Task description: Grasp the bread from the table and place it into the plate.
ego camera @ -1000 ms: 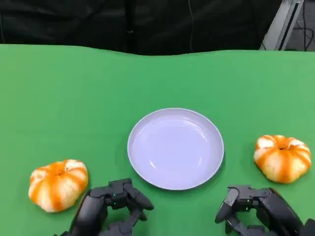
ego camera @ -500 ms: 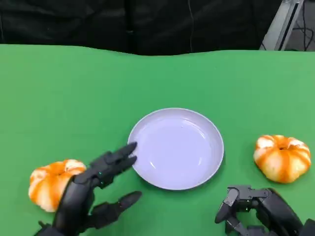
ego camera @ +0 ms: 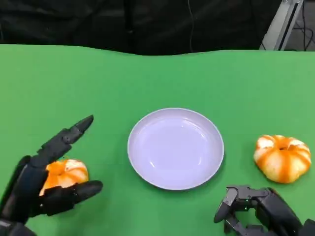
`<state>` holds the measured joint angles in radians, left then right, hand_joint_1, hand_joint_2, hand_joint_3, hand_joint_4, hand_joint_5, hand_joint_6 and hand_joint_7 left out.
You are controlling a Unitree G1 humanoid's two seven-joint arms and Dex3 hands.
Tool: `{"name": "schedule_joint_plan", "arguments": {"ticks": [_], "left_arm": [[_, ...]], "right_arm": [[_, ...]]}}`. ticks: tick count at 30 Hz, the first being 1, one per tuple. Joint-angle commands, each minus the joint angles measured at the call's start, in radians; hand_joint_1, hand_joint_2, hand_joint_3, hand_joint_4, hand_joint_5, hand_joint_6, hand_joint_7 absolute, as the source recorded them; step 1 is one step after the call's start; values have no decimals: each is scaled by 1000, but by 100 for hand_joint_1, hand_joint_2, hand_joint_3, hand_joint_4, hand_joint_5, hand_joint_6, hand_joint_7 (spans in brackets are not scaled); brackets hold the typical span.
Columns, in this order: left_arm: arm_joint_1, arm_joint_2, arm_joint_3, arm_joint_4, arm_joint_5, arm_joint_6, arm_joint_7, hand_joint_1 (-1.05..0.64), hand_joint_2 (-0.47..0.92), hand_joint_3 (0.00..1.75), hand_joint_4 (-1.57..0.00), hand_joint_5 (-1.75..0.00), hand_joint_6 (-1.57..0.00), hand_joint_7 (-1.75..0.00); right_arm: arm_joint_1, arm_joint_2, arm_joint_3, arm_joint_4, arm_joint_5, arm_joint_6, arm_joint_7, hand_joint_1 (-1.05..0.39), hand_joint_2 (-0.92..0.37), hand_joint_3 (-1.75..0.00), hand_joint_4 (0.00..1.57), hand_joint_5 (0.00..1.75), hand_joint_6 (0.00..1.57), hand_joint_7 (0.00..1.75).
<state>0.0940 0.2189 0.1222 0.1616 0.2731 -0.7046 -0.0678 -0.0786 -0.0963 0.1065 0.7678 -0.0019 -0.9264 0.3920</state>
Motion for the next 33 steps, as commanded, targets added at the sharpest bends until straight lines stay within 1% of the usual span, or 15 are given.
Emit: {"name": "schedule_joint_plan", "arguments": {"ticks": [1, 7, 11, 16, 19, 25, 33], "left_arm": [[33, 54, 31, -98, 164, 141, 71, -86, 92, 19, -43, 0, -46, -3], [53, 88, 24, -152, 298, 289, 135, -91, 92, 21, -46, -2, -48, -2], [55, 102, 3, -144, 390, 370, 193, -92, 92, 21, -52, -3, -52, -3], [41, 123, -38, -103, 452, 446, 236, -92, 92, 19, -51, -2, -52, -2], [35, 135, -58, -89, 455, 471, 245, -93, 92, 19, -50, -1, -51, -1], [-14, 172, -115, 21, 441, 504, 218, -100, 92, 22, -47, 0, -47, 0], [-72, 205, -178, 128, 408, 500, 220, -102, 92, 24, -47, -1, -46, 0]], "right_arm": [[1, -11, -8, -2, 15, 1, 7, -13, -67, -87, 81, 147, 84, 116], [1, -12, -9, -1, 9, -1, 4, -13, -68, -86, 80, 147, 83, 116], [3, -13, -9, -1, 12, -1, 6, -13, -68, -86, 80, 147, 83, 116], [3, -13, -10, 0, 17, -2, 12, -13, -69, -85, 80, 147, 82, 115], [4, -13, -11, 1, 17, -10, 12, -12, -69, -84, 80, 147, 83, 115], [8, -12, -11, -5, 14, -3, 9, -14, -68, -84, 80, 147, 84, 116], [1, -13, -13, 8, 5, -13, 5, -15, -67, -85, 81, 147, 84, 115]]}}
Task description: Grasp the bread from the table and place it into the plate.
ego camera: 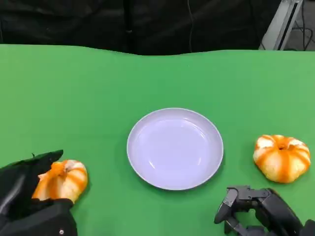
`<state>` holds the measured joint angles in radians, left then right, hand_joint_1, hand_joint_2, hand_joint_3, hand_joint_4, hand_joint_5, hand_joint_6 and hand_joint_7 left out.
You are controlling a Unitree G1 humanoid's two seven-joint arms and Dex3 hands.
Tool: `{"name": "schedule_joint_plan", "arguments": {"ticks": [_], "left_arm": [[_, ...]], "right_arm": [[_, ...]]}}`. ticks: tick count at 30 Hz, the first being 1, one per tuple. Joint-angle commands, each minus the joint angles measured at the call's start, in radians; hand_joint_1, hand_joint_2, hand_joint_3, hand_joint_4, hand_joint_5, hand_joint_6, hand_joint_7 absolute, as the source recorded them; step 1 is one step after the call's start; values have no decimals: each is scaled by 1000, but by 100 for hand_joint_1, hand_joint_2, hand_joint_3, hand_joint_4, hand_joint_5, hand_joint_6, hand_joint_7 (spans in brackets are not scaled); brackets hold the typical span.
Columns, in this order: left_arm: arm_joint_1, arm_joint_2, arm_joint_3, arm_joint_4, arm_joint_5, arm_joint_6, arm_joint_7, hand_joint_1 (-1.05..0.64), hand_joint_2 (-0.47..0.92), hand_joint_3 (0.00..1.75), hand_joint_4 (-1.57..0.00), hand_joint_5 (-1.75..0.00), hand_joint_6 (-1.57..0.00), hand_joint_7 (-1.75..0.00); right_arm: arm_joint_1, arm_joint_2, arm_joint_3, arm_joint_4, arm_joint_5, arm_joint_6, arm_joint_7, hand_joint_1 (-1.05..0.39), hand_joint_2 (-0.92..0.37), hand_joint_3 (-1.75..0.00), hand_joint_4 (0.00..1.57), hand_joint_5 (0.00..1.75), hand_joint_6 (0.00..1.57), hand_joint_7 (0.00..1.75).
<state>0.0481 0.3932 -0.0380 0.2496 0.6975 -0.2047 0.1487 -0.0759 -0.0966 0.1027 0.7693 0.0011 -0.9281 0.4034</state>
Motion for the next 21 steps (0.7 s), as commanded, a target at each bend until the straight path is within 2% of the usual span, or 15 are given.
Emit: {"name": "schedule_joint_plan", "arguments": {"ticks": [1, 5, 10, 13, 18, 21], "left_arm": [[-43, 33, -30, 69, -16, -1, 1, -103, 92, 24, -47, -1, -46, -1], [-113, 38, -83, 169, -9, 15, -20, -103, 92, 23, -46, 0, -49, -1], [-137, 45, -116, 186, -20, 39, -36, -102, 92, 21, -46, 0, -50, -1], [-202, 46, -158, 280, -6, 49, -40, -104, 92, 21, -46, 0, -50, -1], [-223, 54, -182, 313, -19, 46, -26, -104, 92, 22, -46, 0, -50, -1], [-276, 52, -207, 395, -31, 49, -66, -102, 92, 20, -50, -2, -50, -1]], "right_arm": [[-1, -14, -9, 7, -1, -15, -9, -15, -67, -85, 81, 147, 84, 115], [-3, -15, -9, 4, 0, -9, -9, -13, -67, -86, 81, 146, 84, 114], [11, -16, -7, -21, 7, -5, -4, -14, -67, -86, 81, 146, 84, 114], [2, -11, -7, -2, -4, -4, -15, -13, -68, -86, 81, 146, 84, 113], [1, -10, -7, 1, -6, -5, -18, -13, -68, -84, 81, 146, 84, 112], [5, -8, -6, -11, 2, -4, -13, -14, -68, -84, 81, 147, 84, 113]]}}
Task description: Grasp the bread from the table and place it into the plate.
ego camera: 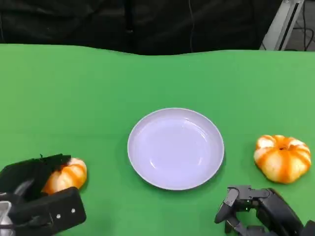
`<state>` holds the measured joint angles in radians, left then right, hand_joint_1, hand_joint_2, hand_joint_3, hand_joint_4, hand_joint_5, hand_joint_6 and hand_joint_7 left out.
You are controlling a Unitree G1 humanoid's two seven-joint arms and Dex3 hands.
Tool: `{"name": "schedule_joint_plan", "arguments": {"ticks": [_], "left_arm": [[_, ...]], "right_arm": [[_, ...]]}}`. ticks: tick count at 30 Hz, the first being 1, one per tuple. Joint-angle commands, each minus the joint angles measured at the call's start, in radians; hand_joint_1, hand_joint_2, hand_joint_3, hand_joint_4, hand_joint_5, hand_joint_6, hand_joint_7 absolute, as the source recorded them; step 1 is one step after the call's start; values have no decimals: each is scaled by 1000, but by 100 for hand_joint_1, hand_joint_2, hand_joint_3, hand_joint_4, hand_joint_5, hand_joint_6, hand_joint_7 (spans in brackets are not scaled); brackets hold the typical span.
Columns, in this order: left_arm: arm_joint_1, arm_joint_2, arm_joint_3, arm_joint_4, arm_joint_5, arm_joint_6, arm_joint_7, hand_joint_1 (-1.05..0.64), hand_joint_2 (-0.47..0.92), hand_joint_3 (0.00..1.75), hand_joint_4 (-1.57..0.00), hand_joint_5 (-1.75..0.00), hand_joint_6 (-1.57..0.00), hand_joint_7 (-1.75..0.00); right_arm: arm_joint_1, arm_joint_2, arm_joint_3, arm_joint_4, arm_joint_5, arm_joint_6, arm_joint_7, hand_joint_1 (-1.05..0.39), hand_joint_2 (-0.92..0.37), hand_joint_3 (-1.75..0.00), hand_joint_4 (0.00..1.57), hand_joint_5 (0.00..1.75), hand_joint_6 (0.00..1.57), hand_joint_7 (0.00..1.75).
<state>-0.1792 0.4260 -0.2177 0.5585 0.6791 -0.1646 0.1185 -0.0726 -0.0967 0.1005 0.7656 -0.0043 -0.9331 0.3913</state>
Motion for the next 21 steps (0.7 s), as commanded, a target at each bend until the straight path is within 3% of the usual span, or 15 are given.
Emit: {"name": "schedule_joint_plan", "arguments": {"ticks": [1, 4, 7, 8, 21], "left_arm": [[-55, 22, -35, 97, -15, 10, -42, -97, 91, 17, -50, -2, -50, -1], [-59, 26, -46, 103, -26, 12, -51, -73, 86, 6, -50, -1, -49, 0], [-55, 30, -47, 103, -49, 15, -76, -30, 78, 3, -48, -1, -48, 0], [-54, 32, -49, 100, -52, 17, -79, -25, 77, 2, -48, -1, -48, 0], [-52, 36, -68, 68, -69, 76, -125, -22, 78, 0, -50, -1, -52, -2]], "right_arm": [[3, -7, -4, -10, 11, 2, 1, -14, -68, -85, 81, 147, 84, 113], [3, -8, -4, -12, 11, 4, 1, -13, -68, -85, 80, 147, 84, 114], [1, -8, -4, -7, 10, 0, 2, -13, -68, -85, 80, 147, 84, 113], [0, -8, -4, -6, 11, 0, 4, -14, -67, -85, 80, 147, 84, 113], [2, -7, -4, -7, 9, 3, 2, -13, -68, -84, 80, 147, 85, 113]]}}
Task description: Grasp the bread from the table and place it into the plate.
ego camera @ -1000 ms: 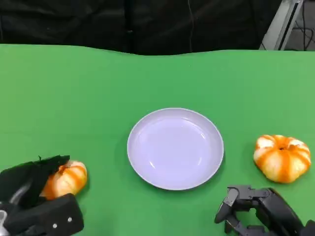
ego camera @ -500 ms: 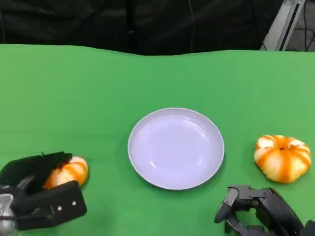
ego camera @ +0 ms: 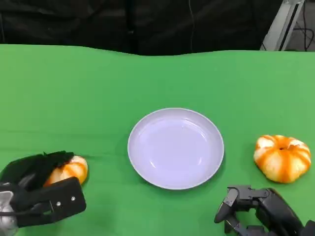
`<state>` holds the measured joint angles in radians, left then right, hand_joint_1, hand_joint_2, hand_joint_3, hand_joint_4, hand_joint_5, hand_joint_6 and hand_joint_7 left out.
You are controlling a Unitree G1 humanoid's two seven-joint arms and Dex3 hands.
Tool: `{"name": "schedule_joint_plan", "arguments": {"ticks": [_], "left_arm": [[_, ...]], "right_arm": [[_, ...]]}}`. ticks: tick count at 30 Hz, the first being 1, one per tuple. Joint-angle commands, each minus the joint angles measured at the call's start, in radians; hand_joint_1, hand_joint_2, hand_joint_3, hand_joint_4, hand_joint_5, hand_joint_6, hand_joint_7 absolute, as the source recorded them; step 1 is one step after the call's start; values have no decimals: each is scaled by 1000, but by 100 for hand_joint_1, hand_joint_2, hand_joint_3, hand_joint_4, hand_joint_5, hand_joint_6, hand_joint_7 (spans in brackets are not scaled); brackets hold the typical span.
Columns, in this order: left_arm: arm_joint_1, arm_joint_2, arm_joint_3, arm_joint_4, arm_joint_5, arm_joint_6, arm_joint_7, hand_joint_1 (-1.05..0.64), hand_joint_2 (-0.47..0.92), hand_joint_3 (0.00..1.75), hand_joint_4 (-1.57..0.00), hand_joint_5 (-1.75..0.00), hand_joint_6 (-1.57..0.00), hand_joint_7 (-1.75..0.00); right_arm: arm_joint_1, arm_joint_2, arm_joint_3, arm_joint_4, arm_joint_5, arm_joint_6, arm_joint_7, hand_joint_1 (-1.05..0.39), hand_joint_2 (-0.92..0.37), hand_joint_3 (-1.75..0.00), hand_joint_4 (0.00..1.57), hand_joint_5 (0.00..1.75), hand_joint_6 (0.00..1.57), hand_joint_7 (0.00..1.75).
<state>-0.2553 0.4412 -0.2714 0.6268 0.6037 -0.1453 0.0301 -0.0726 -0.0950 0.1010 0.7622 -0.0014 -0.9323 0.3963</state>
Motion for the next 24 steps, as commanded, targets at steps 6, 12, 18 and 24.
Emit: {"name": "schedule_joint_plan", "arguments": {"ticks": [6, 12, 18, 24], "left_arm": [[36, 13, -11, -35, 5, 85, 16, -13, 76, 0, -48, -127, -74, -69], [57, 1, 13, -63, -24, 71, 68, -10, 77, 1, -57, -162, -54, -147], [100, -9, 45, -155, -62, 77, 77, -12, 79, 1, -68, -174, -52, -174], [152, -5, 65, -283, -66, 86, 86, -15, 77, 0, -69, -175, -53, -175]], "right_arm": [[-3, -8, -5, 8, 0, -13, -9, -13, -68, -84, 81, 147, 84, 113], [-4, -6, -3, 10, -1, -11, -10, -13, -68, -83, 81, 147, 85, 113], [-4, -5, -2, 7, 2, -5, -6, -14, -68, -84, 81, 147, 85, 113], [-6, -6, -2, 10, -1, -11, -9, -13, -67, -85, 80, 148, 84, 114]]}}
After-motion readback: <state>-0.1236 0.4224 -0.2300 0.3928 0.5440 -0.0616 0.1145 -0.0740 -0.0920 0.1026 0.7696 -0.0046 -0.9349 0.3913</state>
